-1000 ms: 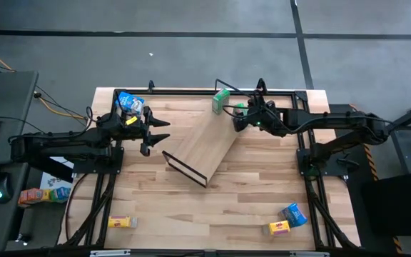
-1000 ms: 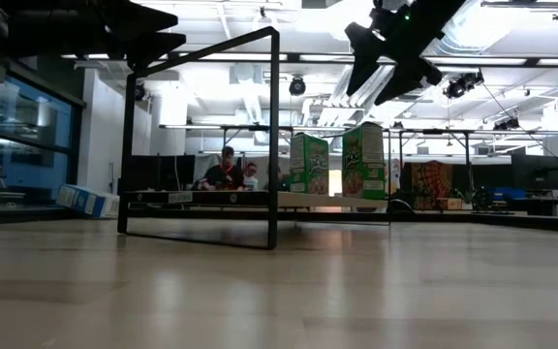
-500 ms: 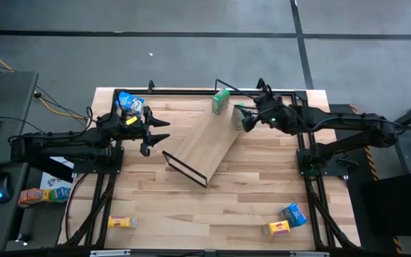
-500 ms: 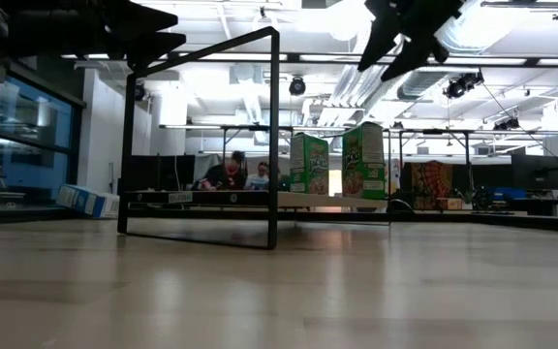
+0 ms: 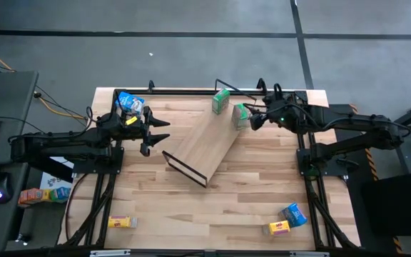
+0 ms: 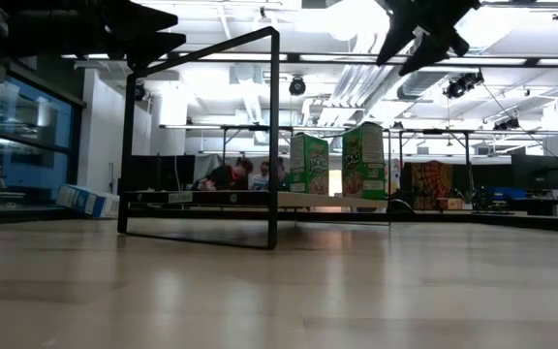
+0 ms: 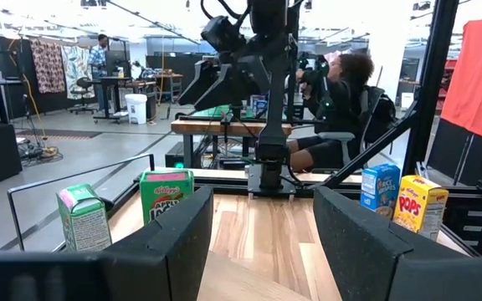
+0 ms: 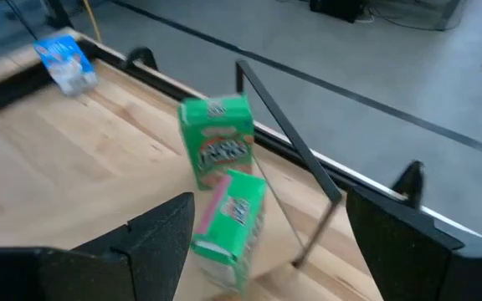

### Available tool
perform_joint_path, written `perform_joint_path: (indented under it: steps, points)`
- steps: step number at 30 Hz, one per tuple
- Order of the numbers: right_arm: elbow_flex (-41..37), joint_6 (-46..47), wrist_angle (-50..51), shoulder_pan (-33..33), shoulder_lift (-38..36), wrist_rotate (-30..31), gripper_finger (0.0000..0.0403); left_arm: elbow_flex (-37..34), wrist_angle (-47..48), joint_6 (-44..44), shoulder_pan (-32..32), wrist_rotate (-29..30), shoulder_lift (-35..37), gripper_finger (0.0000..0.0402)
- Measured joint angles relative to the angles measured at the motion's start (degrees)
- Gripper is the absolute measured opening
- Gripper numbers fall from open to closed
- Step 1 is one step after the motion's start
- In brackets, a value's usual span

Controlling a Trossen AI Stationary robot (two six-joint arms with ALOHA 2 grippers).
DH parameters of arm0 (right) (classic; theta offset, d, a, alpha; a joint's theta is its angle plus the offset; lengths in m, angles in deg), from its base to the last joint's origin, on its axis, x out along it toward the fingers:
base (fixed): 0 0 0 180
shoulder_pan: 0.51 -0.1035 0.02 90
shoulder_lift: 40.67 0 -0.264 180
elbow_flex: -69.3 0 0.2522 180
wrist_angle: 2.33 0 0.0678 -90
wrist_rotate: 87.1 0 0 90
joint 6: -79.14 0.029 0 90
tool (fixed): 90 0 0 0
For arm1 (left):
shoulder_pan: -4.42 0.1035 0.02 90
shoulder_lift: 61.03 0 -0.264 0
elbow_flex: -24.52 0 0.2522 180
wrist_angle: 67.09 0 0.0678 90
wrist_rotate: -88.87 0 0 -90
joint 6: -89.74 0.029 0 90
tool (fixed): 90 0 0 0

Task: Stack cereal on shelf
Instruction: Put the green cereal box aligned with the other green cereal box on the shelf

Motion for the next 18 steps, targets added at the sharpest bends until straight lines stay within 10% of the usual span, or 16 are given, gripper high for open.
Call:
perform_joint_path:
  steps: [18]
  points:
    - [-6.6, 10.8, 17.4, -4.9, -0.5, 3.1, 0.0302, 0.0, 0.0, -1.0, 0.0, 0.0, 0.0, 0.0198]
